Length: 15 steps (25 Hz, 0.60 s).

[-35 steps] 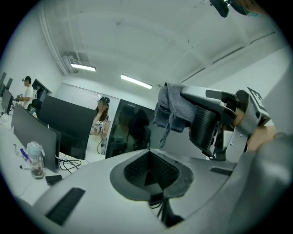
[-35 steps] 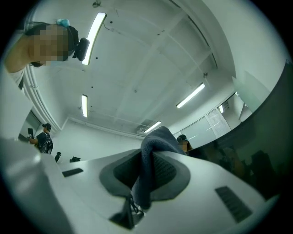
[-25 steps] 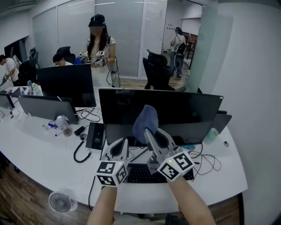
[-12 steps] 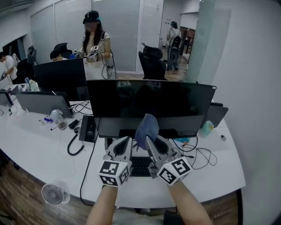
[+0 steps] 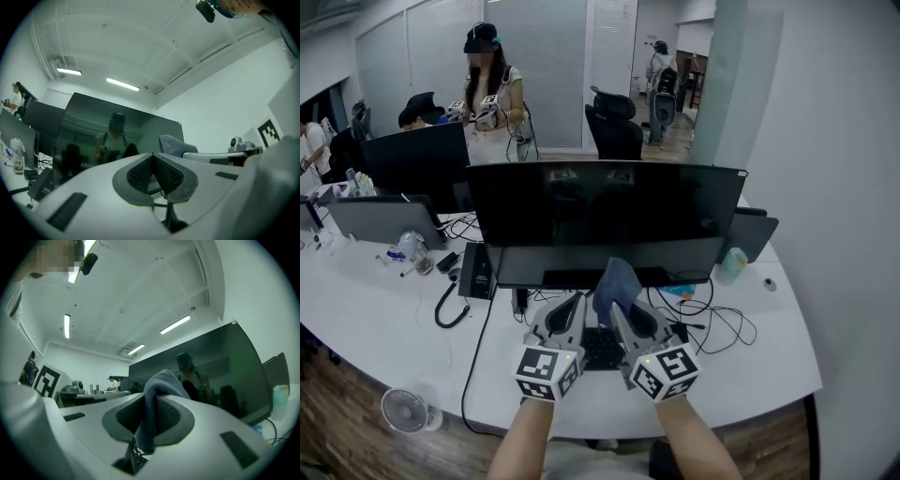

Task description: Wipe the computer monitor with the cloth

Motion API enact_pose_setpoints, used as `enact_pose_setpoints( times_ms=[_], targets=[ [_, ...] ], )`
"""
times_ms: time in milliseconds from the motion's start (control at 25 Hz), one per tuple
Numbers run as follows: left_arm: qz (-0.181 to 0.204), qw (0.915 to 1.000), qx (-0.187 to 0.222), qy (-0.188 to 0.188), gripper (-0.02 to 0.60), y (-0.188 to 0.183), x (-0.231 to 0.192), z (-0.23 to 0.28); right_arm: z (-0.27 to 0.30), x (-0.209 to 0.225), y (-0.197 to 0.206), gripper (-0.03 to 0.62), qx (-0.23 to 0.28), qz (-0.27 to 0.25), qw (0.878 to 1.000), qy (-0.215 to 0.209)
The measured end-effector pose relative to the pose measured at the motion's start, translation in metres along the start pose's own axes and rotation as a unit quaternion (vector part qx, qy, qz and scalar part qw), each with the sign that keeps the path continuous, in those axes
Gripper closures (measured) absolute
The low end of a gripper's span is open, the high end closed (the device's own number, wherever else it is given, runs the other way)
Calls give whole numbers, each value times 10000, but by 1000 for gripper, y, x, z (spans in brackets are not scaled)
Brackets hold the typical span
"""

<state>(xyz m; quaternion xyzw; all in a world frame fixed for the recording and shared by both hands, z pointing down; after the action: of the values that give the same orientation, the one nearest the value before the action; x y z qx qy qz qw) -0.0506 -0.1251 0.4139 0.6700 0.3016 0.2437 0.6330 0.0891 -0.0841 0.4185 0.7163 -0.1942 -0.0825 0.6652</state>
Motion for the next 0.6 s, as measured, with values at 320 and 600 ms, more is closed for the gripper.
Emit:
enact_pose_setpoints(
  times_ms=[320,600],
  targets=[
    [75,10000,-14,21,574,10,17,4,-11,12,16,540,-314,99,9991,258],
    [331,9994,1,125,574,17,29,11,-14,19,22,540,-390,270,9977,475]
  ],
)
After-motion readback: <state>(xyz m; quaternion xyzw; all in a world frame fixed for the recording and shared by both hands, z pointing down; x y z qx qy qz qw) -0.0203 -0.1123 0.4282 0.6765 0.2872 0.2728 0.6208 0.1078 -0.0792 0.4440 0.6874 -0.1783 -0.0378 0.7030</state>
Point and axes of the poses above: the fingertips, and each gripper's own axes: z forward along the fingers, x to its right, y out of its underside, the point moved 7 cm from there along -z, backward along the fingers, and after that the axes turned 1 degree about z, right-handed, at the moved point
